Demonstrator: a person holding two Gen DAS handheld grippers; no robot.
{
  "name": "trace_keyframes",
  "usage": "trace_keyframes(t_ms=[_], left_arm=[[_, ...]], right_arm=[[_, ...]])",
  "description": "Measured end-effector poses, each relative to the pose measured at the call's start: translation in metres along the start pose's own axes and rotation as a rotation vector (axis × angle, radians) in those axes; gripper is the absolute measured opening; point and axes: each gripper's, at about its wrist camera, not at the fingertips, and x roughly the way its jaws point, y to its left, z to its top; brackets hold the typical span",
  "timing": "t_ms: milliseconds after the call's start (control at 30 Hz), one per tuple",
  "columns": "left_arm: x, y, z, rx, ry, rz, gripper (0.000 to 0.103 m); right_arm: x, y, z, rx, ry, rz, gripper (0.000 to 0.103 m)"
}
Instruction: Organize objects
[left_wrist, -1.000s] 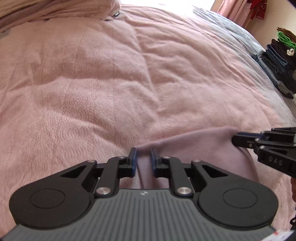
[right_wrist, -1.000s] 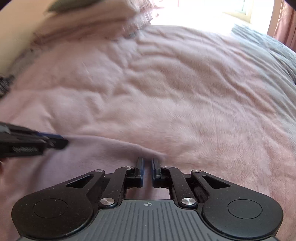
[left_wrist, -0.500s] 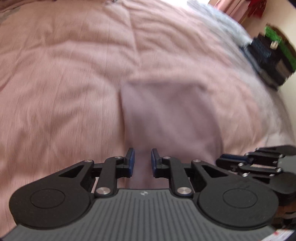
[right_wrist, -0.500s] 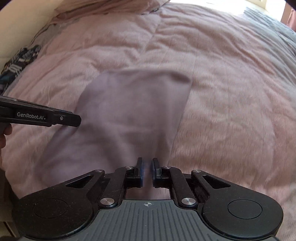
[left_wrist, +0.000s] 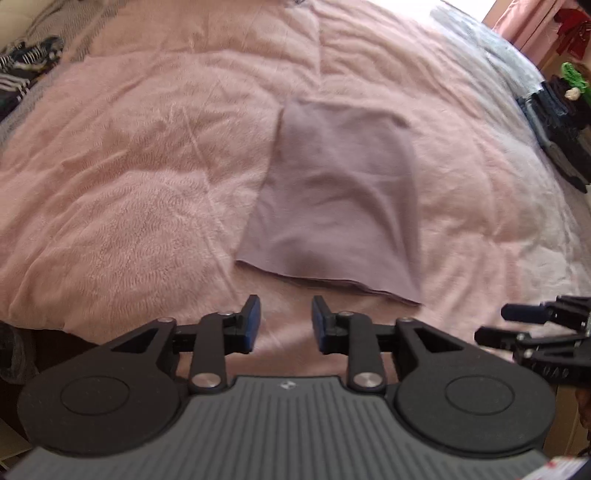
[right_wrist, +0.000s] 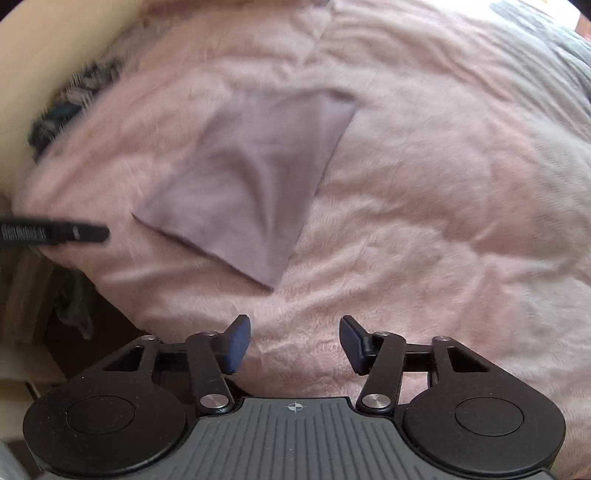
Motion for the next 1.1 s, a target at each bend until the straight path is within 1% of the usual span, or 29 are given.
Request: trace_keyframes(t_ms=[67, 133, 167, 200, 267, 300, 333, 467, 567, 667, 900, 1100], left_arm=[[-0.028, -0.018, -0.003, 0.005, -0.039, 0.01, 0.041], [-0.051, -0.033, -0.005, 0.008, -0.059, 0.034, 0.048], [-0.064, -0.04, -0.007, 0.006, -0.072, 0.047, 0.049], [-0.076, -0.046, -0.01, 0.004, -0.09, 0.052, 0.051], [-0.098, -0.058, -0.015, -0.001, -0.115, 0.06, 0.062], [-0.106, -0.062, -0.019, 0.0, -0.126, 0.067, 0.063], [-0.116, -0.068, -0.023, 0.005, -0.139, 0.072, 0.064], [-0.138, -0.084, -0.041, 0.025, -0.143, 0.086, 0.064], [-0.149, -0.094, -0.053, 0.033, -0.149, 0.096, 0.064], [-0.157, -0.099, -0.061, 0.035, -0.155, 0.099, 0.064], [-0.165, -0.103, -0.061, 0.051, -0.161, 0.104, 0.064], [-0.152, -0.094, -0.046, 0.042, -0.131, 0.103, 0.064]], right_arm=[[-0.032, -0.002, 0.002, 0.035, -0.05, 0.023, 0.053], [-0.063, 0.002, 0.006, 0.036, -0.106, 0.044, 0.054], [-0.077, 0.005, 0.006, 0.028, -0.127, 0.049, 0.056], [-0.089, 0.01, 0.005, 0.019, -0.141, 0.05, 0.057], [-0.108, 0.016, -0.001, 0.002, -0.155, 0.051, 0.06], [-0.114, 0.019, -0.005, -0.004, -0.158, 0.054, 0.06], [-0.119, 0.021, -0.009, -0.008, -0.158, 0.059, 0.061], [-0.129, 0.027, -0.031, -0.029, -0.139, 0.075, 0.061], [-0.13, 0.03, -0.039, -0.039, -0.127, 0.078, 0.061], [-0.135, 0.031, -0.047, -0.042, -0.137, 0.086, 0.061], [-0.134, 0.032, -0.048, -0.027, -0.131, 0.092, 0.061], [-0.118, 0.032, -0.029, -0.025, -0.101, 0.095, 0.061]])
